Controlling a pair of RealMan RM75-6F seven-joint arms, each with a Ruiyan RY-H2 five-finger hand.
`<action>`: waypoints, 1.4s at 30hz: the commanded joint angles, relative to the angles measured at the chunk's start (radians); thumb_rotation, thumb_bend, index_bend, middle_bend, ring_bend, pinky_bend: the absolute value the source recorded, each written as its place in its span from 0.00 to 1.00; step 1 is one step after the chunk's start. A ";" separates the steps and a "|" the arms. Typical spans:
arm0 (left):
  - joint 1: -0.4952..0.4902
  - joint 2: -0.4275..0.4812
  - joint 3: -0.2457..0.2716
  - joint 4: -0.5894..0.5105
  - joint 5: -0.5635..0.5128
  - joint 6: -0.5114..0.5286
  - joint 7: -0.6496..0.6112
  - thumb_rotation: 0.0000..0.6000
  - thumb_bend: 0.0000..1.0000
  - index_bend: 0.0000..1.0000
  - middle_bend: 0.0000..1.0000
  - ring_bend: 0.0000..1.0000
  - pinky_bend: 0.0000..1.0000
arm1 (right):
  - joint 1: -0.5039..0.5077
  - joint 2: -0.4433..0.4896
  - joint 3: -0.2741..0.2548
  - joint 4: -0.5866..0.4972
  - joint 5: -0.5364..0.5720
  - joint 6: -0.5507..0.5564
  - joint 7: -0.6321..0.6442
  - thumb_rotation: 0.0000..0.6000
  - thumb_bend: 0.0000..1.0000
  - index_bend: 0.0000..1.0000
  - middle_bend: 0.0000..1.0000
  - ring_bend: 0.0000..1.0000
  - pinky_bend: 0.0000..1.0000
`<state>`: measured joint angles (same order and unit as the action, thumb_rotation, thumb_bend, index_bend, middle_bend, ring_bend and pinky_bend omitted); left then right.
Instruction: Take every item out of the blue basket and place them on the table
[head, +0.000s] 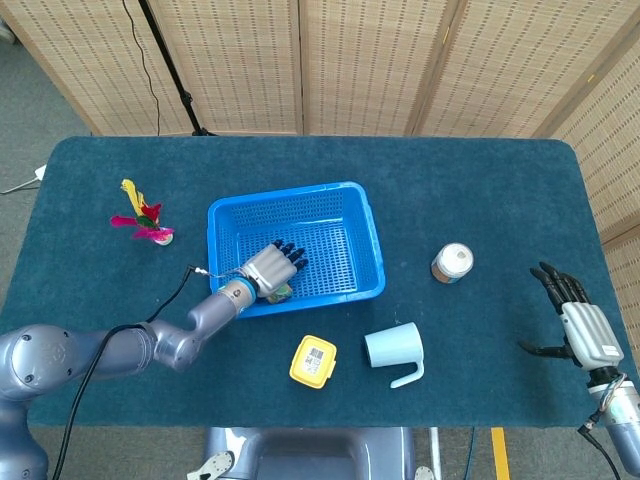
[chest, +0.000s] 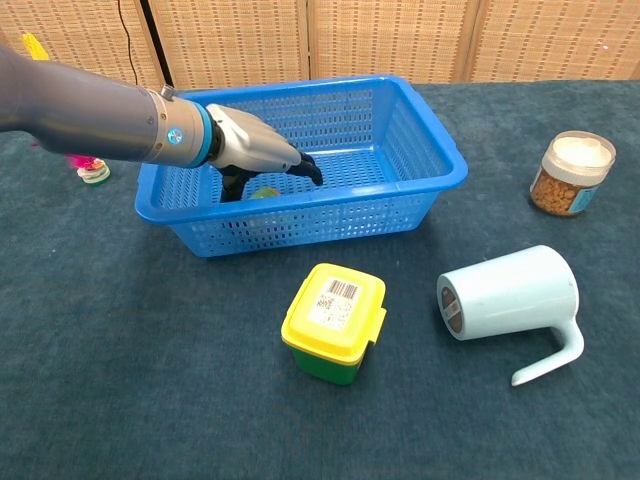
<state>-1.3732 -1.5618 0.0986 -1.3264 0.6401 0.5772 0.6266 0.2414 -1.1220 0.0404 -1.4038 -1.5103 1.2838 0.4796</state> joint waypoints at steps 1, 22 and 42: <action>0.008 -0.014 -0.007 0.012 0.031 0.013 -0.012 1.00 0.32 0.41 0.18 0.20 0.27 | 0.000 0.001 0.000 0.001 0.000 -0.001 0.002 1.00 0.00 0.00 0.00 0.00 0.00; 0.133 0.144 -0.170 -0.130 0.258 0.199 -0.221 1.00 0.46 0.63 0.36 0.36 0.41 | -0.006 0.011 -0.003 -0.014 -0.023 0.021 0.014 1.00 0.00 0.00 0.00 0.00 0.00; 0.591 0.556 -0.009 -0.419 0.724 0.553 -0.602 1.00 0.45 0.62 0.36 0.34 0.41 | -0.017 0.032 -0.027 -0.070 -0.087 0.069 -0.002 1.00 0.00 0.00 0.00 0.00 0.00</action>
<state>-0.8472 -1.0235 0.0411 -1.7690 1.3165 1.0797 0.0902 0.2246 -1.0913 0.0143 -1.4725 -1.5956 1.3519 0.4774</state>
